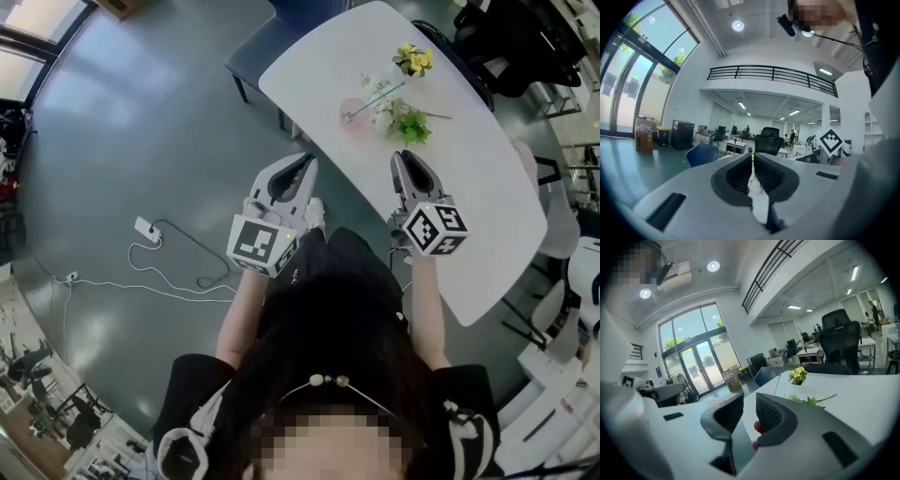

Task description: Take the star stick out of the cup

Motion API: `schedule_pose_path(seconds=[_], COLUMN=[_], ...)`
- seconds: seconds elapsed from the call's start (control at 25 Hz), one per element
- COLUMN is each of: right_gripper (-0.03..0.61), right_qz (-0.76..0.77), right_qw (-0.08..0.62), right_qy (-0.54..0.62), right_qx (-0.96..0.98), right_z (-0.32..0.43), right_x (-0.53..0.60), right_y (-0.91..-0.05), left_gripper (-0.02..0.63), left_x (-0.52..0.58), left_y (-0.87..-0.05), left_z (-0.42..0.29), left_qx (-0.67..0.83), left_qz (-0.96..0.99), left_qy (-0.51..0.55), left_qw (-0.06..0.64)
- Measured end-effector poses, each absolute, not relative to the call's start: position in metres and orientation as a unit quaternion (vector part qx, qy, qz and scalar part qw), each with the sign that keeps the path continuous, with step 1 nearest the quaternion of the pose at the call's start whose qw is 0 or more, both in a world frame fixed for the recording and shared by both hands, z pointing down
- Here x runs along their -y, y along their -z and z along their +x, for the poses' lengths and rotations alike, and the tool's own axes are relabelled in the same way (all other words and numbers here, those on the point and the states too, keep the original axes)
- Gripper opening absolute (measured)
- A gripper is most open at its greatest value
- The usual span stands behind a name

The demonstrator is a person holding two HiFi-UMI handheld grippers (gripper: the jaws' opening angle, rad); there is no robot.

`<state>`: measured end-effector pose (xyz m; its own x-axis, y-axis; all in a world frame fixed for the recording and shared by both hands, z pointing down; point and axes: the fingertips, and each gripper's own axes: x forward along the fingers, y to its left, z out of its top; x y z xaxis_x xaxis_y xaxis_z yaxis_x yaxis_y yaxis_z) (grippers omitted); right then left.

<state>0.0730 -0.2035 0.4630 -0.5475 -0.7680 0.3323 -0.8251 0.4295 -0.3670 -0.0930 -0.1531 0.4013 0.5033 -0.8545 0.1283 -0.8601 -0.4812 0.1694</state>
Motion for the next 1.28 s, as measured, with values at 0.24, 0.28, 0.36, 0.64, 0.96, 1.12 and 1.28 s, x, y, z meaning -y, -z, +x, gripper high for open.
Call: schedule_pose_path(seconds=[0.24,0.28,0.36,0.64,0.96,1.12,1.28], right_gripper=[0.118,0.121,0.124,0.13,0.103,0.097,0.047], right_qz=[0.481,0.48,0.476,0.462,0.437,0.429,0.43], right_qw=[0.068,0.074,0.094,0.167,0.188,0.196,0.196], right_qy=[-0.31,-0.317,-0.331,-0.357,-0.369,-0.368,-0.359], right_qx=[0.818,0.815,0.809,0.794,0.799,0.802,0.805], right_z=[0.076,0.074,0.071,0.06,0.042,0.036,0.035], right_x=[0.276,0.285,0.3,0.338,0.351,0.353,0.356], right_y=[-0.511,-0.52,-0.54,-0.599,-0.62,-0.624,-0.62], left_gripper=[0.018,0.018,0.018,0.018,0.018,0.018,0.018], left_x=[0.181,0.184,0.187,0.199,0.209,0.212,0.215], left_y=[-0.408,-0.409,-0.412,-0.423,-0.427,-0.425,-0.426], left_z=[-0.109,-0.11,-0.112,-0.133,-0.142,-0.136,-0.136], left_qx=[0.507,0.509,0.514,0.558,0.587,0.584,0.587], left_qz=[0.854,0.853,0.849,0.818,0.795,0.797,0.795], left_qy=[-0.011,-0.012,-0.015,-0.024,-0.016,-0.019,-0.022], left_qw=[0.117,0.119,0.123,0.139,0.155,0.152,0.15])
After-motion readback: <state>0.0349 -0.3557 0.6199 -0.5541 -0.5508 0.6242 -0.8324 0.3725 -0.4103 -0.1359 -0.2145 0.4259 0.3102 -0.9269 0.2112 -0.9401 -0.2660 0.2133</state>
